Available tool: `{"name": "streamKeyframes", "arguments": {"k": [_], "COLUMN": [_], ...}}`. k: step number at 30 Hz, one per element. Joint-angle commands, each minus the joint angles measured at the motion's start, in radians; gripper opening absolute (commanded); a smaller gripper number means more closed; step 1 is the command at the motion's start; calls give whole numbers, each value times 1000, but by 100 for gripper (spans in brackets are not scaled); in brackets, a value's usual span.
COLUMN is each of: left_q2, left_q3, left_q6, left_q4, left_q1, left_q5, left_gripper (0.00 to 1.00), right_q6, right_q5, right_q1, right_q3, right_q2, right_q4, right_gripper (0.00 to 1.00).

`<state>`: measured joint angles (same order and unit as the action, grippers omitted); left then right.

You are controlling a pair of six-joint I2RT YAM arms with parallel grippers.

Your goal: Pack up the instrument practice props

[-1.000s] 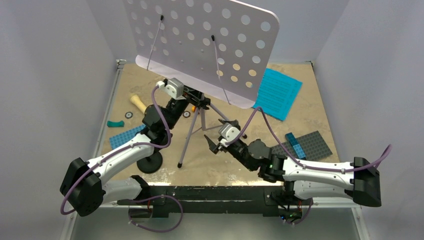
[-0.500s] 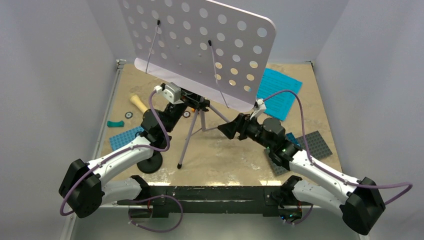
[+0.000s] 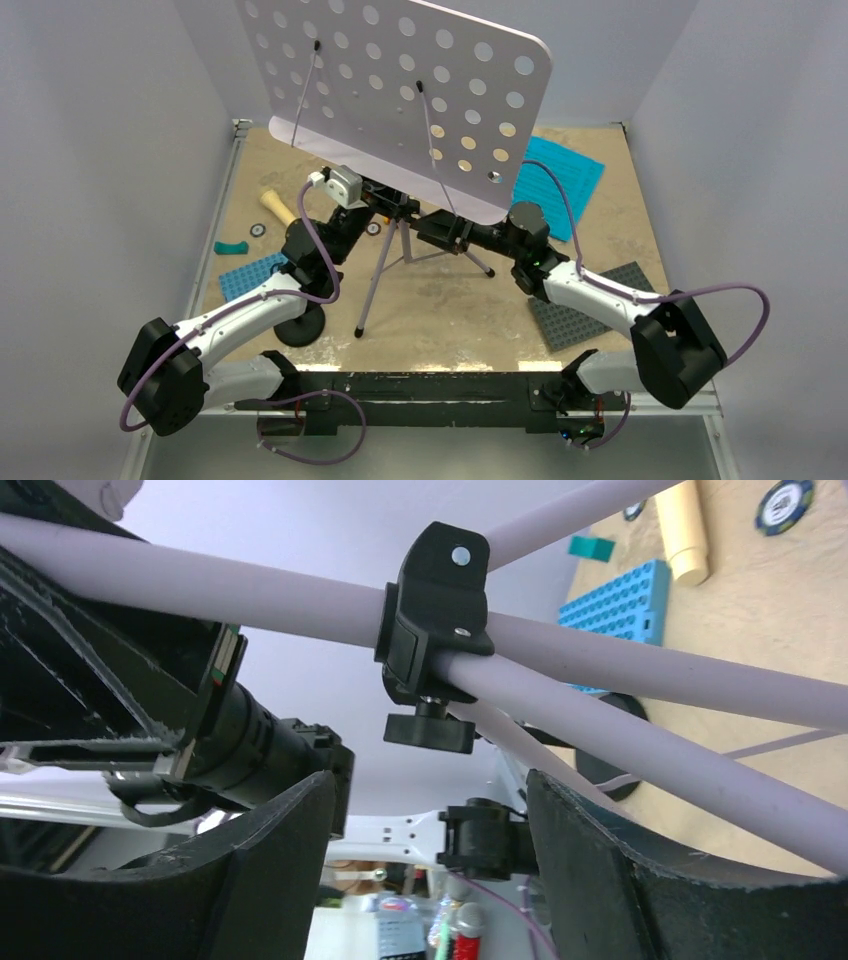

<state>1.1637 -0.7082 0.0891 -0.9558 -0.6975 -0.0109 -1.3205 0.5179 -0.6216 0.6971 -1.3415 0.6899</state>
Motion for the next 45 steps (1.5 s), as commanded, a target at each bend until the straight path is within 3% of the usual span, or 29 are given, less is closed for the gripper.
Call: {"name": "streamKeyframes", "arguments": {"k": [1, 10, 20, 26, 29, 38, 41, 44, 45], "left_q2": [15, 16, -2, -2, -6, -3, 4, 7, 7], "left_q3": [54, 61, 76, 78, 78, 81, 78, 78, 78], "left_q6": [20, 7, -9, -12, -14, -15, -15, -15, -17], "left_q4": [136, 124, 127, 133, 138, 149, 145, 144, 144], "left_q1": [-27, -28, -28, -28, -28, -28, -28, -28, -28], "left_q5": [54, 57, 42, 33, 25, 33, 34, 33, 31], "left_gripper": [0, 0, 0, 0, 0, 0, 0, 0, 0], "right_q6": [-156, -229, -219, -179, -74, 553, 563, 465, 420], "right_q5": [60, 62, 65, 73, 84, -62, -50, 10, 51], "right_q1": [5, 13, 17, 28, 39, 36, 36, 40, 45], "right_q3": [61, 105, 128, 147, 187, 411, 393, 349, 340], "right_q2": [-43, -113, -133, -124, -113, -26, -19, -15, -21], "right_q4": [177, 228, 201, 161, 77, -528, -527, -432, -392], "right_gripper": [72, 55, 24, 0, 0, 0, 0, 0, 17]}}
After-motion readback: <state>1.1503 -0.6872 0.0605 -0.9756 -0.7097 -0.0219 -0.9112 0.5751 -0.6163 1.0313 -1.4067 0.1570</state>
